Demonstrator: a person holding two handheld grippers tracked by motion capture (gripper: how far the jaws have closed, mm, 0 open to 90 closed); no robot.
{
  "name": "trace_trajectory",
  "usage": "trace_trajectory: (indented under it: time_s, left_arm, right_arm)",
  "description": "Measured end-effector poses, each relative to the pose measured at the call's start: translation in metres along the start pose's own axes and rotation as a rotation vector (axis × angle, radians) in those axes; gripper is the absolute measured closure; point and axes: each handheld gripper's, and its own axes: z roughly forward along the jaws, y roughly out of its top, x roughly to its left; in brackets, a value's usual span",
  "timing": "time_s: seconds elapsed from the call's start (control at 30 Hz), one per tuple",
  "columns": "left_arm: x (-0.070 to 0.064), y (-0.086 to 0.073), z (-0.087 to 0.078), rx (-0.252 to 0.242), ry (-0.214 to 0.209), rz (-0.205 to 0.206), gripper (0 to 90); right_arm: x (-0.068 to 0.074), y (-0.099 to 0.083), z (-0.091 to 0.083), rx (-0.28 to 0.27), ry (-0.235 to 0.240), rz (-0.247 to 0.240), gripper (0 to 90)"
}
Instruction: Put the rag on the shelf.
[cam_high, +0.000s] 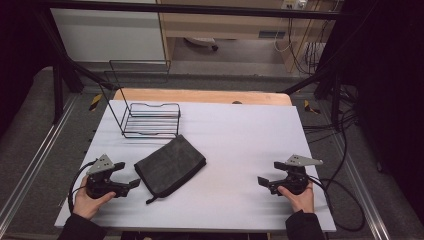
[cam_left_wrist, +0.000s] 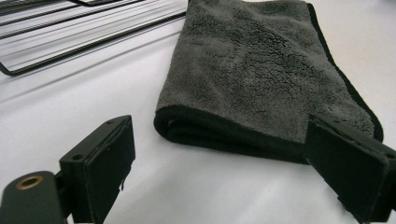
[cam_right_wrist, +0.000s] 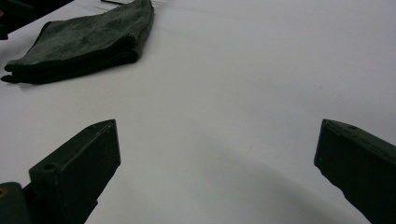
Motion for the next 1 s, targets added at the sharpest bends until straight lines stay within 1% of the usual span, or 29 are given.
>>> trace_trajectory:
  time_s: [0.2, 0.27, 0.37, 0.4, 0.57, 0.6, 0.67, 0.7, 0.73, 0.77, 0.87, 0.9, 0.93, 1.0]
  left_arm:
    - [-0.001, 0.002, 0.000, -0.001, 0.009, -0.001, 8.9]
    - [-0.002, 0.004, 0.001, -0.002, 0.016, -0.009, 9.0]
    - [-0.002, 0.004, 0.002, 0.002, 0.023, -0.010, 10.8]
    - [-0.001, 0.006, 0.002, 0.006, 0.031, -0.019, 12.1]
    - [0.005, 0.011, 0.006, 0.016, 0.054, -0.051, 22.2]
    - [0.006, 0.012, 0.006, 0.017, 0.054, -0.054, 24.9]
    - [0.010, 0.015, 0.008, 0.027, 0.068, -0.076, 30.5]
    - [0.010, 0.015, 0.008, 0.027, 0.068, -0.076, 33.7]
    - [0.011, 0.016, 0.009, 0.030, 0.072, -0.086, 36.1]
    - [0.015, 0.019, 0.012, 0.045, 0.090, -0.102, 38.1]
    - [0.019, 0.022, 0.016, 0.069, 0.104, -0.114, 43.3]
    - [0.019, 0.022, 0.016, 0.069, 0.104, -0.114, 44.3]
    - [0.021, 0.023, 0.021, 0.084, 0.104, -0.113, 45.8]
    - [0.022, 0.023, 0.025, 0.100, 0.104, -0.110, 47.5]
  right_arm:
    - [0.000, 0.000, 0.000, 0.006, -0.005, 0.004, 1.1]
    - [0.000, 0.000, 0.000, 0.004, -0.006, 0.005, 1.3]
    - [0.001, 0.000, 0.000, -0.004, -0.008, 0.010, 1.5]
    - [0.001, 0.000, 0.000, -0.006, -0.008, 0.012, 1.9]
    - [0.006, 0.003, 0.003, -0.002, -0.021, 0.015, 2.2]
    - [0.007, 0.003, 0.004, -0.003, -0.016, 0.009, 2.3]
    - [0.009, 0.004, 0.006, 0.002, -0.013, 0.012, 2.5]
    - [0.010, 0.005, 0.007, 0.002, -0.014, 0.016, 2.5]
    - [0.010, 0.005, 0.008, 0.001, -0.013, 0.011, 2.5]
    - [0.011, 0.005, 0.009, 0.005, -0.014, 0.010, 2.5]
    - [0.014, 0.006, 0.011, 0.008, -0.015, 0.009, 2.7]
    - [0.016, 0.007, 0.012, 0.010, -0.014, 0.007, 3.0]
    - [0.017, 0.008, 0.013, 0.010, -0.015, 0.007, 3.4]
    - [0.020, 0.010, 0.016, 0.007, -0.015, 0.002, 4.5]
